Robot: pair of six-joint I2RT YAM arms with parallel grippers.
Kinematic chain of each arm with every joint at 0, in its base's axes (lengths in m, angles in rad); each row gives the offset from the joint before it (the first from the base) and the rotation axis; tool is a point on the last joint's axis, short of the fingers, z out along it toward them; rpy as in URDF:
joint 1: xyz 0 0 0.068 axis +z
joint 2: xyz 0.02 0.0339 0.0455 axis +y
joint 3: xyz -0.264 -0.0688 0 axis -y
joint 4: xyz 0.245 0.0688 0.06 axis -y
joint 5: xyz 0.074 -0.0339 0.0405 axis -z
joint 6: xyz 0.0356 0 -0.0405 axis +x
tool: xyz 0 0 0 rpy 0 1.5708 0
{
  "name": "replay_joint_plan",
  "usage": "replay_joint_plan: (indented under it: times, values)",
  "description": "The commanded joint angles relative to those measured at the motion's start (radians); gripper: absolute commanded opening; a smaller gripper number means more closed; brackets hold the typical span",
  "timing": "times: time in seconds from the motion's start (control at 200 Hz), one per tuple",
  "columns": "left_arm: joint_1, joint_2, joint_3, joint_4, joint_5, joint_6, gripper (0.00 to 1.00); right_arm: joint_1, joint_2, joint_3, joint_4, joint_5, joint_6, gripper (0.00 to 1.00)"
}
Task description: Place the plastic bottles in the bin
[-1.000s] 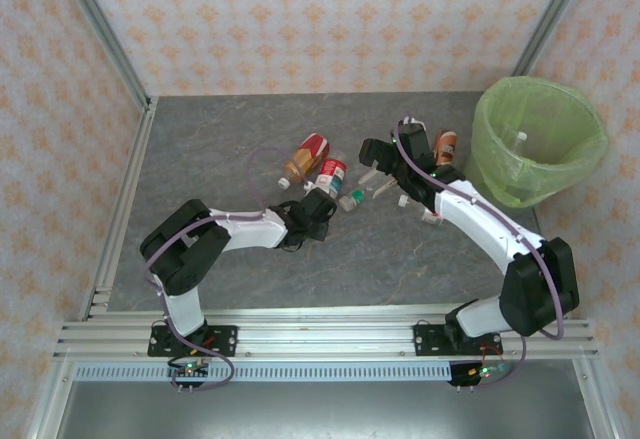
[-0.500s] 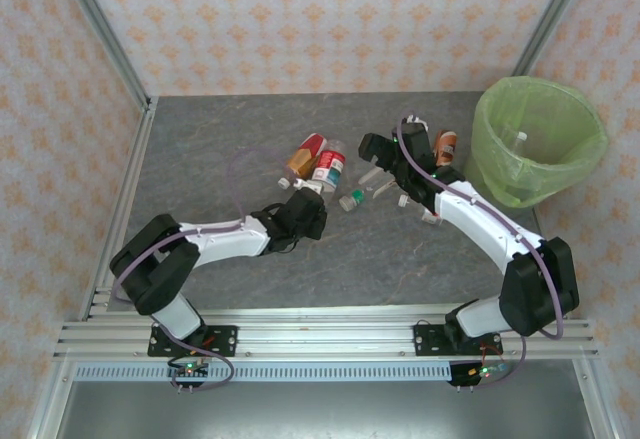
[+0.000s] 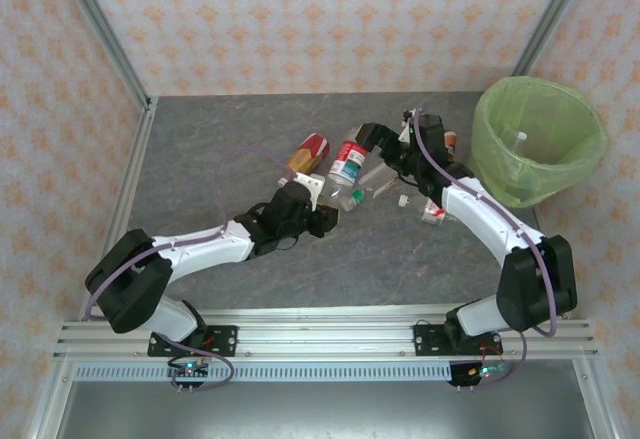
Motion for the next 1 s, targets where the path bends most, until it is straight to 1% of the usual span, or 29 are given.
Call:
replay_joint_plan:
  times: [0.0,0.09,0.21,0.37,0.515,0.661,0.686,0.751,0.861,0.941,0.996]
  values:
    - [0.009,-0.037,0.015,0.04,0.109,0.031,0.0,0.001,0.01,-0.005,0.025,-0.122,-0.029,0.99]
    - [0.014,-0.043,0.017,0.053,0.132,0.021,0.0,0.001,0.021,-0.001,0.011,-0.118,-0.032,0.99]
    - [0.024,-0.053,0.006,0.084,0.161,-0.003,0.0,0.001,0.028,-0.025,0.07,-0.152,-0.022,0.99]
    - [0.058,-0.073,-0.042,0.211,0.243,-0.088,0.0,0.001,0.041,-0.05,0.148,-0.235,-0.023,1.0]
    - [0.062,-0.089,-0.04,0.196,0.271,-0.066,0.0,0.001,0.058,-0.043,0.15,-0.248,-0.012,0.99]
    - [0.061,-0.085,-0.016,0.165,0.307,-0.04,0.0,0.001,0.103,-0.029,0.174,-0.258,0.046,0.99]
    - [0.061,-0.083,-0.005,0.144,0.307,-0.03,0.0,0.001,0.11,-0.027,0.179,-0.258,0.054,0.98]
    - [0.061,-0.075,0.013,0.115,0.307,-0.01,0.0,0.002,0.124,-0.023,0.197,-0.258,0.076,0.89]
    - [0.061,-0.065,0.027,0.101,0.298,0.001,0.0,-0.001,0.136,-0.017,0.205,-0.23,0.114,0.71]
    - [0.06,-0.057,0.037,0.089,0.283,0.003,0.0,-0.005,0.137,-0.016,0.225,-0.236,0.134,0.64]
    - [0.06,-0.052,0.044,0.077,0.276,0.01,0.0,-0.005,0.133,-0.012,0.221,-0.231,0.135,0.62]
